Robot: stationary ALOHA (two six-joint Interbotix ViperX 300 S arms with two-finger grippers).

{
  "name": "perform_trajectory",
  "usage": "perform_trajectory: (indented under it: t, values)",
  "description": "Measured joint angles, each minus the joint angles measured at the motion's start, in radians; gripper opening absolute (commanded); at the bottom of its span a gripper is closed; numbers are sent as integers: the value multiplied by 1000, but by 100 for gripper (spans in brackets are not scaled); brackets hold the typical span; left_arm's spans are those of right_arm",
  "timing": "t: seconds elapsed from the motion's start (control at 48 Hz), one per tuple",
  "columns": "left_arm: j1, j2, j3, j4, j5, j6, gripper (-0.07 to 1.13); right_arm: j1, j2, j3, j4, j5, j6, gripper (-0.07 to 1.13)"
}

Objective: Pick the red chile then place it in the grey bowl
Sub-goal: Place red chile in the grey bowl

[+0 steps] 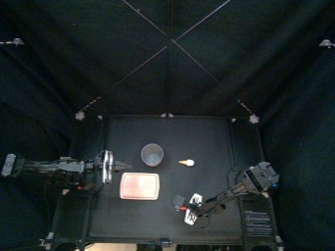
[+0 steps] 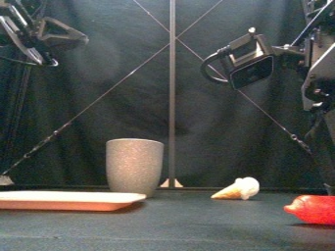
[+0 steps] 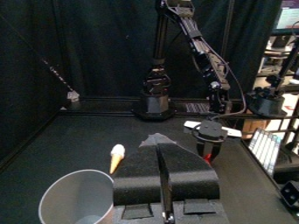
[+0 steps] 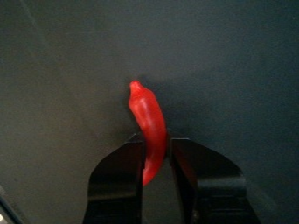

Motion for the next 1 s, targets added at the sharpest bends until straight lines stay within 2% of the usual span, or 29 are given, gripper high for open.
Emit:
perform_trajectory:
  t: [0.125,0.25,0.417,0.583,0.771,0.896,1.0]
  values:
    - [0,0,0,0,0,0,-3,-23,-2,0,-28,0,-6,45]
    - [0,2,0,0,0,-2,-3,-86,-34,-11,-129,-2,-9,45]
    - [0,2,0,0,0,-2,-3,-252,-109,-81,-334,-28,-9,45]
    - [0,0,3,0,0,0,-3,-399,-132,-158,-460,-161,-8,45]
    - [6,2,6,0,0,0,-3,-551,-110,-204,-497,-419,2,45]
    - [8,2,6,0,0,0,-3,-634,-74,-215,-497,-523,2,47]
    - [9,0,6,0,0,0,-3,-687,-40,-225,-502,-560,-5,55]
